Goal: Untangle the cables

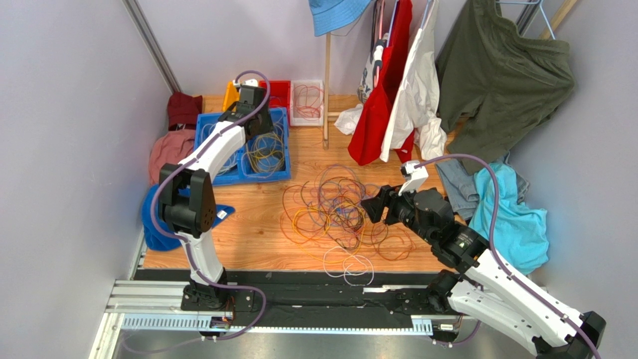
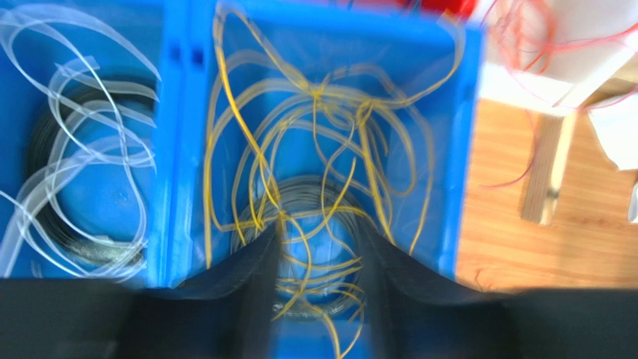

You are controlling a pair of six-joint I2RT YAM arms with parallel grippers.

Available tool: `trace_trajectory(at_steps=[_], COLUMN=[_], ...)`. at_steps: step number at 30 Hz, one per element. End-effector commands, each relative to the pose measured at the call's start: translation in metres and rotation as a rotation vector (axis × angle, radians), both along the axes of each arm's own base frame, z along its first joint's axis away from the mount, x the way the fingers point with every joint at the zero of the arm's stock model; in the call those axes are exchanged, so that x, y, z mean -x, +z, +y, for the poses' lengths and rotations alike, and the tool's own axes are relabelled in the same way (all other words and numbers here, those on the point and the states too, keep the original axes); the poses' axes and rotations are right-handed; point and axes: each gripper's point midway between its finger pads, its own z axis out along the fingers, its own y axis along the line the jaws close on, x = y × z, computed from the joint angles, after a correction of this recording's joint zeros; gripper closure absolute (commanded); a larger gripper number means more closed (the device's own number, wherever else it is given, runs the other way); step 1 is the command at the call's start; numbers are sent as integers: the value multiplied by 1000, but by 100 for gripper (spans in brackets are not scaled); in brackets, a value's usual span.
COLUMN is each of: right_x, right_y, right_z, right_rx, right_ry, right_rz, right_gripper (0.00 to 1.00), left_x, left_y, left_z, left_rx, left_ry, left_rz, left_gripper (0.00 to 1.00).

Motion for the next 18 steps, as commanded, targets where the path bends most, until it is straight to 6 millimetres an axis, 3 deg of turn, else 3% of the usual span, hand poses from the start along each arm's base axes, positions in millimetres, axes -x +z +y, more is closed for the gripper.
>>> trace_trajectory(at_steps=[1, 4, 6, 13, 18], right_x=[-2, -3, -4, 0, 3], right_y=[16, 16, 14, 17, 16], right_z=[6, 8, 10, 12, 12], right_rx=[-49, -47, -49, -75, -95], right_ry=[7, 12, 17, 29, 35], right_rz=[-40, -39, -35, -28, -24], right_gripper=[37, 37, 37, 37, 37], left_x=[-17, -13, -9, 8, 36], left_y=[65, 90, 103, 133, 169], left_z=[8, 11, 9, 15, 4], left_rx=[-15, -18, -4, 8, 69], left_ry=[17, 19, 2, 25, -22], left_rz=[-144, -192, -217, -285, -378], left_gripper=[39, 27, 1, 1, 1])
